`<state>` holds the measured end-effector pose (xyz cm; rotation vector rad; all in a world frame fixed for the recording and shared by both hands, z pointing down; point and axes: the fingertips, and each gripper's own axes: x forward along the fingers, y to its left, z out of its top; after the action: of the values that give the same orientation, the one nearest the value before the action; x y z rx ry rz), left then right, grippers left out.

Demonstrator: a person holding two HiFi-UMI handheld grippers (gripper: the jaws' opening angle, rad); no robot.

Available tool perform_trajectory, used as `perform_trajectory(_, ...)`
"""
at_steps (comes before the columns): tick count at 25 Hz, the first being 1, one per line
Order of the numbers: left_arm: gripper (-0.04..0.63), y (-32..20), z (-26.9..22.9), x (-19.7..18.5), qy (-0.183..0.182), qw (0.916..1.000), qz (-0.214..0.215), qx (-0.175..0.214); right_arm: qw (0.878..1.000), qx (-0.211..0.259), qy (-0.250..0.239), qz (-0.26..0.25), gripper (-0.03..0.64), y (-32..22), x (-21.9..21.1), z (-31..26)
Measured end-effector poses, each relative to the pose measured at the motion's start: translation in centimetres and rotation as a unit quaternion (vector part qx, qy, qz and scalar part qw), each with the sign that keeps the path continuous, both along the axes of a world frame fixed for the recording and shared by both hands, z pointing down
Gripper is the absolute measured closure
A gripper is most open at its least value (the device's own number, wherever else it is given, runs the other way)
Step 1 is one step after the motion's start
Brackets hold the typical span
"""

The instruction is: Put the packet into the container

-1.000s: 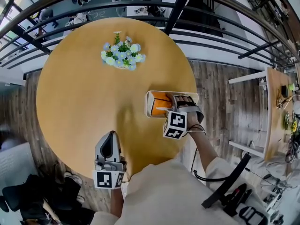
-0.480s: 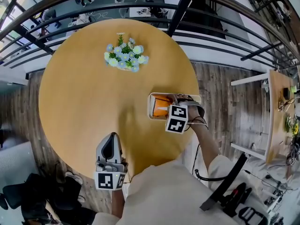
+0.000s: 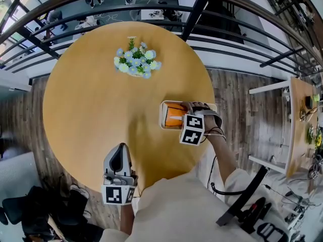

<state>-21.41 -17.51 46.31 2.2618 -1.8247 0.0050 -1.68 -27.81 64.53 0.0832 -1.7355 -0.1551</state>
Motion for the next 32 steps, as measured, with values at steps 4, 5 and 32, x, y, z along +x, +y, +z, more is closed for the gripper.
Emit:
perform_trajectory(4, 0.591, 0.0, 0.0, 0.1, 0.002, 1.0, 0.001, 0.002, 1.0, -0.005, -0.009, 0.002, 0.234, 0.1, -0.1, -0.9)
perform_trajectory(5, 0.59, 0.0, 0.1, 0.1, 0.002, 1.0, 0.001, 0.002, 1.0, -0.006, -0.011, 0.002, 0.232, 0.0, -0.1, -0.9)
perform_trajectory(32, 0.591, 1.8, -1.8, 1.9, -0.006, 0.9992, 0.027, 0.03, 0.955, 0.194, -0.184, 0.125, 0.612, -2.3, -0.6, -6.8)
